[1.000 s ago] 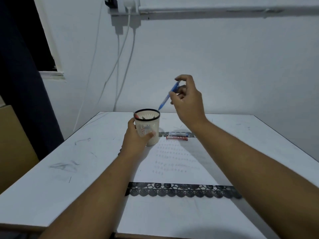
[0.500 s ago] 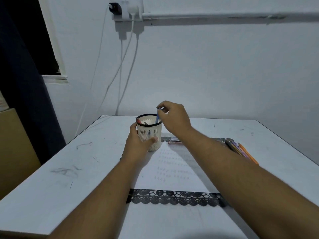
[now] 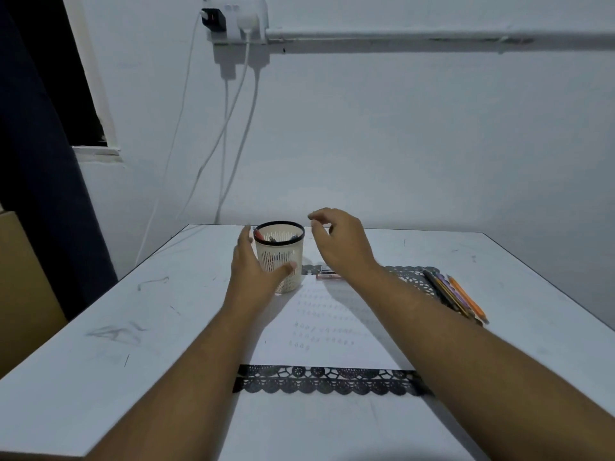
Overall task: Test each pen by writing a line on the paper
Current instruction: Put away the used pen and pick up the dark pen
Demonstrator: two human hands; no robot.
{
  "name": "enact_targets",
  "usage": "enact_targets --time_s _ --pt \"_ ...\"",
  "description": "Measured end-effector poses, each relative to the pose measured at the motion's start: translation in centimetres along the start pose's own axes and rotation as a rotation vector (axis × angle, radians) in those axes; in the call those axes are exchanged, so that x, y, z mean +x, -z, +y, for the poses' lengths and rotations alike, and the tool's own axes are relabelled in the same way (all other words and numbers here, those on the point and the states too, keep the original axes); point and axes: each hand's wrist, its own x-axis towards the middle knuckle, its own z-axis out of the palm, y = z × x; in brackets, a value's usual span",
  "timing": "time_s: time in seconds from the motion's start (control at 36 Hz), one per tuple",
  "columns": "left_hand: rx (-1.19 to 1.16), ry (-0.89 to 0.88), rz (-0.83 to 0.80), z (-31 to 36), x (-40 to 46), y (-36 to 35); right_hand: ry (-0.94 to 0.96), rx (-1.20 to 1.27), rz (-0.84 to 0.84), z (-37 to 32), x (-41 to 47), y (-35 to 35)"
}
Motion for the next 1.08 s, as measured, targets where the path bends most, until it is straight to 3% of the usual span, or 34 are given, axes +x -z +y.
enact_targets --time_s 0.08,0.19,0.28,0.42,0.61,0.97,1.08 --pt "0.096 -0.190 0.132 1.4 -0.6 0.4 -0.035 -0.005 -0.019 0.8 -1.3 1.4" --pt "0.234 -0.579 0.324 3.8 -2.0 0.3 -0.175 -0.171 -0.213 2.8 -3.2 3.0" --pt "0.320 -0.698 0.215 5.3 -3.0 -1.0 -0.202 -0.300 -0.304 4.1 -4.7 4.2" --pt "0.646 -0.614 -0.156 5.2 -4.6 -3.8 -0.186 -0.443 -0.376 4.8 -6.8 5.4" --pt "0.810 -0.531 -0.386 3.6 -5.3 -4.8 -0.122 -0.656 -0.456 5.2 -8.8 4.9" --pt "0.826 -0.418 -0.465 3.1 -5.6 -4.9 -0.132 -0.634 -0.457 5.1 -9.2 4.9" --pt "0.825 -0.426 -0.465 3.2 -5.6 -4.8 -0.202 -0.521 -0.355 5.1 -8.8 6.2"
